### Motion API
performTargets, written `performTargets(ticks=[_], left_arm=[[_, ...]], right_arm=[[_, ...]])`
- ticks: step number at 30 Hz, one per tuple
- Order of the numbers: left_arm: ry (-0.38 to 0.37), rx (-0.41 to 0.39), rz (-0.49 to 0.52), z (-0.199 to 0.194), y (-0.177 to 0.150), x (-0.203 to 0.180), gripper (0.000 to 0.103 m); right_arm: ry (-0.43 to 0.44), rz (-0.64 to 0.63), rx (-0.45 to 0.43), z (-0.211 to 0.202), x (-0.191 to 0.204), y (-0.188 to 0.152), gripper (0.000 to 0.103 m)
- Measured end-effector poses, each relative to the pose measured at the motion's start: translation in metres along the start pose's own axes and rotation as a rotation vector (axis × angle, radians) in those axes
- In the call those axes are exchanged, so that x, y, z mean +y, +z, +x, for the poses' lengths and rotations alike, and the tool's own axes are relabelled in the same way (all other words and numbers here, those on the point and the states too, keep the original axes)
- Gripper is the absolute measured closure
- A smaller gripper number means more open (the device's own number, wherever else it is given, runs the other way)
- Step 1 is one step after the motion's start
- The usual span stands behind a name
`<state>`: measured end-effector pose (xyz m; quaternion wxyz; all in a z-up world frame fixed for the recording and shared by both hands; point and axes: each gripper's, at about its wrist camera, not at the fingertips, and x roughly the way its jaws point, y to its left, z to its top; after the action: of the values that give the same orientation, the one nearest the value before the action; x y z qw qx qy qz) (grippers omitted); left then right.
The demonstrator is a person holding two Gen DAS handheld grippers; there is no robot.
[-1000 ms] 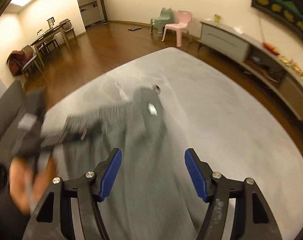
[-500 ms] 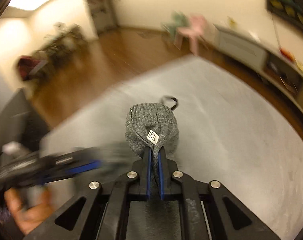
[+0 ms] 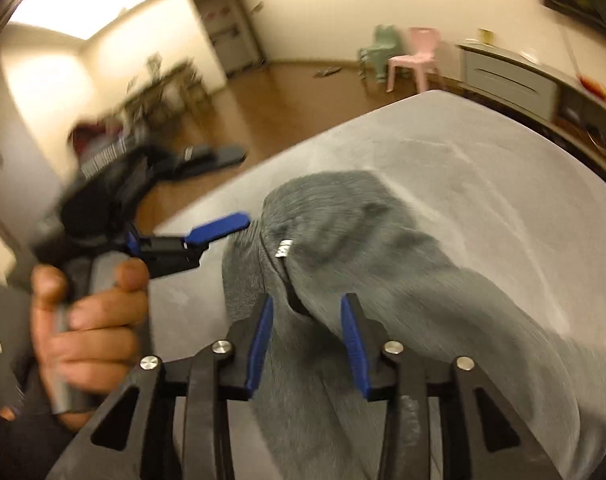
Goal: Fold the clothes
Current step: 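Grasp the waistband with the left gripper and fold it over the legs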
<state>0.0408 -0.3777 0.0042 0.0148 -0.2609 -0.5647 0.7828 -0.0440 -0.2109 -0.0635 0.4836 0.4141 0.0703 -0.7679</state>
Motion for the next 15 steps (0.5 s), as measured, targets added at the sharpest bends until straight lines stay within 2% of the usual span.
performTargets(ticks=[2, 5, 6, 7, 8, 9, 11, 12, 15], left_arm=[[0.114, 0.067, 0.116, 0.019, -0.011, -0.016, 0.033], [0.283, 0.102, 0.272, 0.047, -0.029, -0.034, 0.035], [0.339, 0.095, 0.315, 0.053, -0.033, -0.038, 0.060], [0.339, 0.099, 0.332, 0.054, -0.032, -0.041, 0.099], [0.328, 0.098, 0.340, 0.052, -0.031, -0.043, 0.098], [0.236, 0.072, 0.278, 0.037, -0.025, -0.041, 0.098], [0.043, 0.016, 0.088, -0.003, -0.006, -0.015, 0.098], [0.047, -0.001, 0.028, -0.013, -0.002, 0.002, 0.098], [0.080, 0.039, 0.011, -0.014, -0.003, 0.012, 0.098]], right_arm=[[-0.020, 0.027, -0.033, -0.028, -0.005, -0.014, 0.061], [-0.106, 0.073, -0.055, -0.071, -0.014, -0.046, 0.057], [-0.149, 0.083, -0.059, -0.086, -0.018, -0.058, 0.057], [-0.193, 0.092, -0.062, -0.102, -0.023, -0.071, 0.057], [-0.247, 0.100, -0.064, -0.116, -0.031, -0.086, 0.056], [-0.311, 0.120, -0.059, -0.131, -0.044, -0.104, 0.056], [-0.418, 0.183, -0.022, -0.161, -0.071, -0.141, 0.056], [-0.461, 0.216, 0.003, -0.175, -0.084, -0.159, 0.056], [-0.544, 0.321, 0.124, -0.196, -0.125, -0.207, 0.056]])
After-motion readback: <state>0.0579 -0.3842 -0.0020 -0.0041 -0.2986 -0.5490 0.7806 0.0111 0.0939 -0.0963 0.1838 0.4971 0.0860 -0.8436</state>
